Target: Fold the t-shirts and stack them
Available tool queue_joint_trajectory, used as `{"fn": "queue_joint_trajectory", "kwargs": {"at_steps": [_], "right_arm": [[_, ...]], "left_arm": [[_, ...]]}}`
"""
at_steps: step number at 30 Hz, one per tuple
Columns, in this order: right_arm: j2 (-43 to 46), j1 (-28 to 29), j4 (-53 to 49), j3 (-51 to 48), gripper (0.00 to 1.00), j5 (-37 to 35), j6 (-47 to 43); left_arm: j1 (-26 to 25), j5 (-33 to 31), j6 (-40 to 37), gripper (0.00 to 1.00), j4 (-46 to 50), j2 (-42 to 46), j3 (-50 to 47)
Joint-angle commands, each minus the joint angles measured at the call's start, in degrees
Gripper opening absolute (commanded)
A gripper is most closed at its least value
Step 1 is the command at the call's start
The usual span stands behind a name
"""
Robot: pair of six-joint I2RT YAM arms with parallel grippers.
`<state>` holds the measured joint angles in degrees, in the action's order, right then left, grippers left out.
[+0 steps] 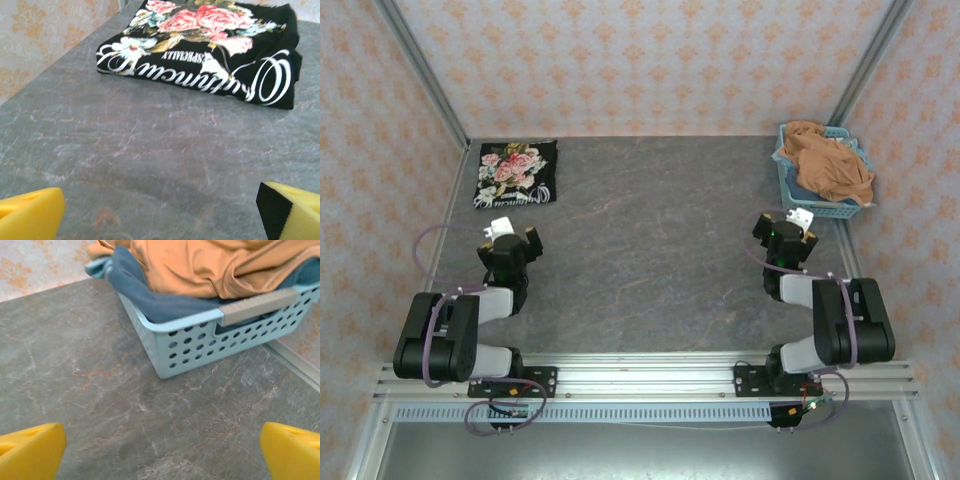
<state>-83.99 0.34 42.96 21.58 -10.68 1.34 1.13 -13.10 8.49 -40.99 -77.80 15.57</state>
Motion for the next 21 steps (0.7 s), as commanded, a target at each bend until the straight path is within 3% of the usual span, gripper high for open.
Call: {"fn": "queue_joint_trajectory", "kwargs": {"at_steps": [1,14,18,19,21], "right_arm": [[-3.0,-0.1,8.9,-1.5,0.99,4.7,-0.6],[-1.7,0.4,10.3,-3.2,0.99,2.0,-0.3],[-1.6,0.7,11.4,-4.0,0.99,-0.1,0.2],[-1.7,0.8,11.4,-3.9,0.99,-0.4,0.2],[-1.9,0.9,10.1,-3.1,0.99,-0.5,0.1]], "left_arm": [[-1.1,-3.8,-0.5,1.00,-6.2,0.0,1.6],[-2.4,-4.5,-1.9,1.00,-11.3,0.1,-1.0],[-6.6,-9.2,-5.3,1.00,-11.9,-0.5,-0.5],[-7.3,-9.0,-6.5,1.00,-12.7,-0.6,-0.8],[-8.2,-2.8,-10.3,1.00,-13.8,-1.1,-1.1]]}}
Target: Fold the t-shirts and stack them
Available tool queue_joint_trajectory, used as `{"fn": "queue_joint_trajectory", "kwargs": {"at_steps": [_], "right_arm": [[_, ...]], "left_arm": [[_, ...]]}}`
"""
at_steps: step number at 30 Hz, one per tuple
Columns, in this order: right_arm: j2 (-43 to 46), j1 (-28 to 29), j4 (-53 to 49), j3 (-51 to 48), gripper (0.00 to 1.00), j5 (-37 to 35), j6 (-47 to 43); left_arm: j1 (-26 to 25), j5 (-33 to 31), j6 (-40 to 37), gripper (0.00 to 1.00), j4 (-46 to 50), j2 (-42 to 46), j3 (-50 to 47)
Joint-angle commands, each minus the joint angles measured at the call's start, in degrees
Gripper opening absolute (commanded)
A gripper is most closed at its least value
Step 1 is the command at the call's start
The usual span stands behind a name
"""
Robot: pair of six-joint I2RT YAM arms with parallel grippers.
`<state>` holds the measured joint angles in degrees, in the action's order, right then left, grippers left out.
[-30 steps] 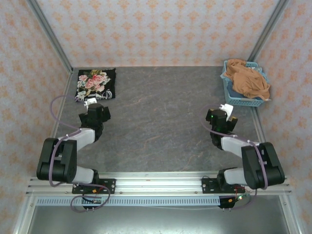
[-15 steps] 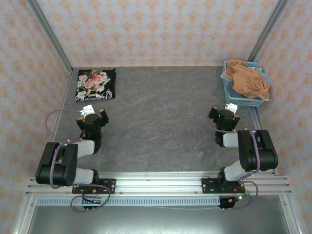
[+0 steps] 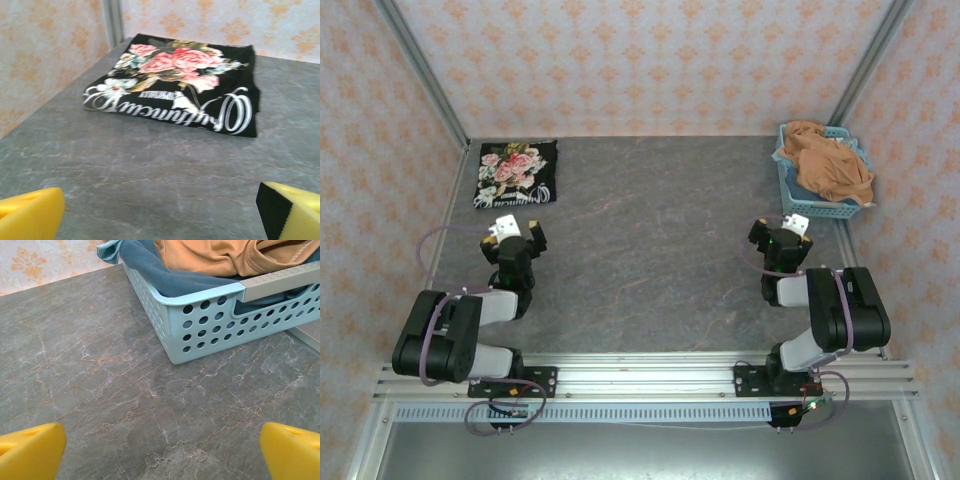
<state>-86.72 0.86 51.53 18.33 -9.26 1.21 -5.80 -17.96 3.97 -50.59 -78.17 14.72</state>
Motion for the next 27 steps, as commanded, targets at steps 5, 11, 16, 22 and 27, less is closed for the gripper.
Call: {"fn": "queue_joint_trajectory", "kwargs": {"at_steps": [5,11,16,22,27], "right_arm": [[0.3,0.5,-1.7,2.3,0.99,-0.5,-0.4],[0.1,0.8,-3.1,3.2,0.99,-1.4,-0.5],[-0.3,1.8,-4.7,4.3,0.99,-2.2,-1.5],[-0.5,1.9,-4.9,4.6,0.99,-2.1,-1.7],[-0.3,1.9,-4.8,4.4,0.99,-1.9,-1.8]], "left_arm": [[-2.4,2.8,-7.9,1.00,-7.8,-7.8,2.2],[3.7,5.9,-0.9,1.00,5.3,-7.0,7.7],[3.9,6.0,-0.8,1.00,5.4,-7.2,7.9],[3.7,5.8,-0.9,1.00,5.4,-7.2,8.0],[3.5,5.4,-1.1,1.00,5.6,-7.3,8.1]]}}
